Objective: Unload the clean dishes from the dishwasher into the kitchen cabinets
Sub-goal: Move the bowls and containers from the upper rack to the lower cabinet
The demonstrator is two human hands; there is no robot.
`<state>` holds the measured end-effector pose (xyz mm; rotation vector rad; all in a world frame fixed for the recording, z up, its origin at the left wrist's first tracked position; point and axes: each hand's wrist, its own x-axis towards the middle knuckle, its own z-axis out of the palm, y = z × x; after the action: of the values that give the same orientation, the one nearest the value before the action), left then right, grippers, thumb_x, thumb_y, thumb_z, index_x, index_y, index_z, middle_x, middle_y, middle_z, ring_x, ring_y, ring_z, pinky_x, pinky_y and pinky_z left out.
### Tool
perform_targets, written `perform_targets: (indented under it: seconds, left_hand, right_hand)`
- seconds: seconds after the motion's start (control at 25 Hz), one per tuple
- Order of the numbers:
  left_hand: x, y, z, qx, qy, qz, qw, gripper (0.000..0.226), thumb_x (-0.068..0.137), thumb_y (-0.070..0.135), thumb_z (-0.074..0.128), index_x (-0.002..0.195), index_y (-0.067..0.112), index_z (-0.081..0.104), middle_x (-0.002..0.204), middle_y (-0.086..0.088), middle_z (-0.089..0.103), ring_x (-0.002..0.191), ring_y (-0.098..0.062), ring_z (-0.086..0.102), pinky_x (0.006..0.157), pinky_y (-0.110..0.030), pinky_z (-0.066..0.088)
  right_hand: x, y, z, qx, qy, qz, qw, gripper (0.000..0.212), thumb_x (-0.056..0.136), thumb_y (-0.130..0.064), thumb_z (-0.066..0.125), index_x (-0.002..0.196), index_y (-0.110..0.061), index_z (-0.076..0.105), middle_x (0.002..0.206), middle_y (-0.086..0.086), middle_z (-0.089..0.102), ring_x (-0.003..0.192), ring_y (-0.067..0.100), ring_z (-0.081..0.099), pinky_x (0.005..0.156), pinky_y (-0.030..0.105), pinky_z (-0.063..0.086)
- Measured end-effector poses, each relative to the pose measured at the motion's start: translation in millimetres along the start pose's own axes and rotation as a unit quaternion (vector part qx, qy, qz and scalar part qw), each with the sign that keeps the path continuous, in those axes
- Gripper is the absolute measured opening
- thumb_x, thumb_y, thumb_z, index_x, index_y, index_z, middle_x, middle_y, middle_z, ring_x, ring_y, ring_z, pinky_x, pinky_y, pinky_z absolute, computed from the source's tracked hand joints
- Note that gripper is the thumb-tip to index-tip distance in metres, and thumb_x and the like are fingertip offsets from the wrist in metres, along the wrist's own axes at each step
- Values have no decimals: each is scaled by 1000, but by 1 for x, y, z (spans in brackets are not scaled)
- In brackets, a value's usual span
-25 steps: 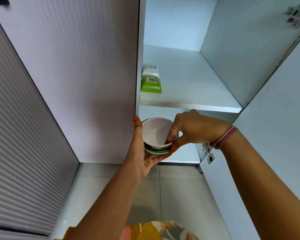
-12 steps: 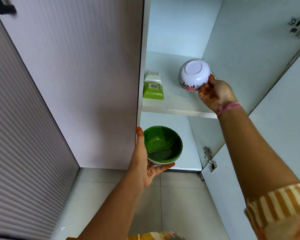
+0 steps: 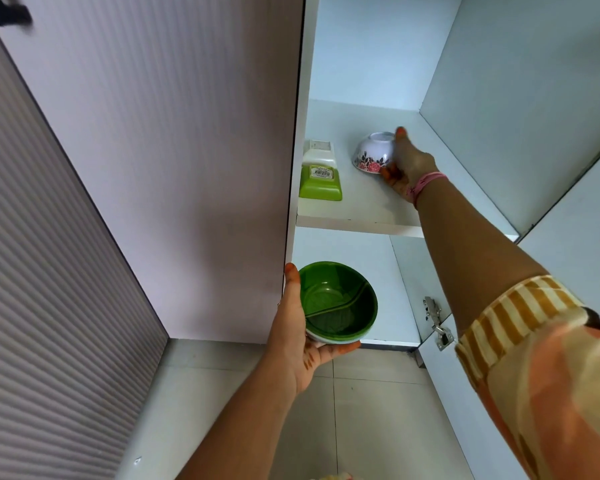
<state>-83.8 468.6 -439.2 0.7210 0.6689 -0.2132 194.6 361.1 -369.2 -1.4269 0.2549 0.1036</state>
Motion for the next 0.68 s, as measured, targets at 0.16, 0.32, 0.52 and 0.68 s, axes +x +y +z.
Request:
perform_targets:
  seconds: [0.16, 0.32, 0.52, 0.68]
  left_hand:
    - [3, 1, -3, 3, 0, 4, 1000, 63, 81, 69, 46, 117, 19, 57, 111, -21, 63, 91, -40, 67, 64, -50, 59]
    - [4, 2, -6, 3, -3, 3, 1000, 57, 82, 69, 46, 109, 20, 59, 110, -21, 63, 91, -40, 67, 65, -50, 59]
    - [1, 1, -4, 4, -10, 5, 1000, 53, 83, 67, 47, 108, 22, 58, 108, -21, 62, 91, -40, 66, 66, -50, 59]
    - [-1, -2, -1, 5, -20, 3, 1000, 51, 84, 66, 47, 108, 22, 58, 109, -21, 61, 91, -41, 66, 66, -50, 59]
  right_hand:
    - [2, 3, 7, -210, 31, -55, 976, 59, 71, -60, 68, 101, -10, 60, 92, 5, 66, 74, 19, 67, 67, 32, 58]
    - [2, 1, 12, -261, 33, -65, 962, 51, 78, -65, 59, 79, -14, 54, 85, 4, 64, 73, 22, 68, 55, 29, 51]
    - [3, 2, 14, -295, 39, -74, 952, 52, 84, -65, 49, 70, -15, 48, 68, -1, 59, 68, 18, 68, 63, 32, 55]
    - [8, 6, 12, -343, 53, -97, 933, 56, 88, -64, 42, 65, -14, 47, 61, 0, 58, 82, 28, 70, 98, 38, 48]
